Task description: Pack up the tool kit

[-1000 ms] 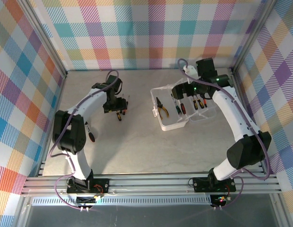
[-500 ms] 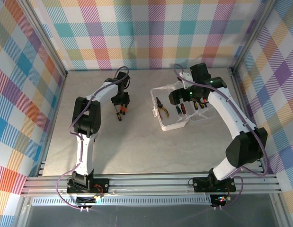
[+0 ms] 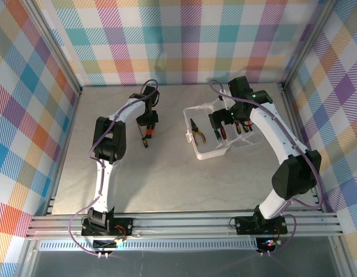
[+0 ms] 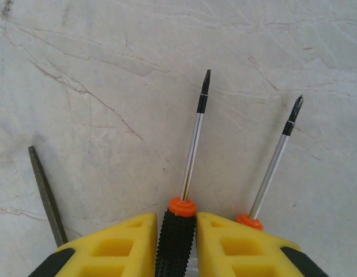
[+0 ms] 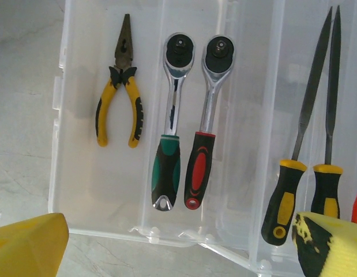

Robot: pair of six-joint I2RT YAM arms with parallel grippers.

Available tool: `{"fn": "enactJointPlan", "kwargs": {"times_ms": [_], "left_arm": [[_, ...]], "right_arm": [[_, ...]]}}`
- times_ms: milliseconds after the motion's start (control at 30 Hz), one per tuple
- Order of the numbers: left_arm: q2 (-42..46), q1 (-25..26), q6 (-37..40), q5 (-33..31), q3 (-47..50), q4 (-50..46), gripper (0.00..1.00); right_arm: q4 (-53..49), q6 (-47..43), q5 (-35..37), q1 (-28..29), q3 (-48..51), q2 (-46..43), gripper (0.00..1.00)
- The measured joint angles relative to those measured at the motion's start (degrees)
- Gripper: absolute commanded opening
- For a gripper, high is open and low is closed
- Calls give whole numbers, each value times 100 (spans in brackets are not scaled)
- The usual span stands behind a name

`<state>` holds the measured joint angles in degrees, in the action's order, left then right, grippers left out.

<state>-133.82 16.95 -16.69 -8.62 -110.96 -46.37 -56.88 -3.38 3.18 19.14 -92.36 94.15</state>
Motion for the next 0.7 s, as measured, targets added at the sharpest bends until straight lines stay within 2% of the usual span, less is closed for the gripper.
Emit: {"fn": "enactJointPlan", "kwargs": {"times_ms": [200,333,567,700], "left_arm": [[-7,-39,4,15,20,11,17],[37,-55,2,44,76,57,1],[190,-66,81,111,295,199,0],[260,-66,140,181,354,79,0]], "right_arm": [[-52,2,103,-15,85,-24,99],[-160,66,136,-144,258,-92,99],[-269,122,133,-531,579,-389,99],[-278,122,85,-564,612,-601,99]]}}
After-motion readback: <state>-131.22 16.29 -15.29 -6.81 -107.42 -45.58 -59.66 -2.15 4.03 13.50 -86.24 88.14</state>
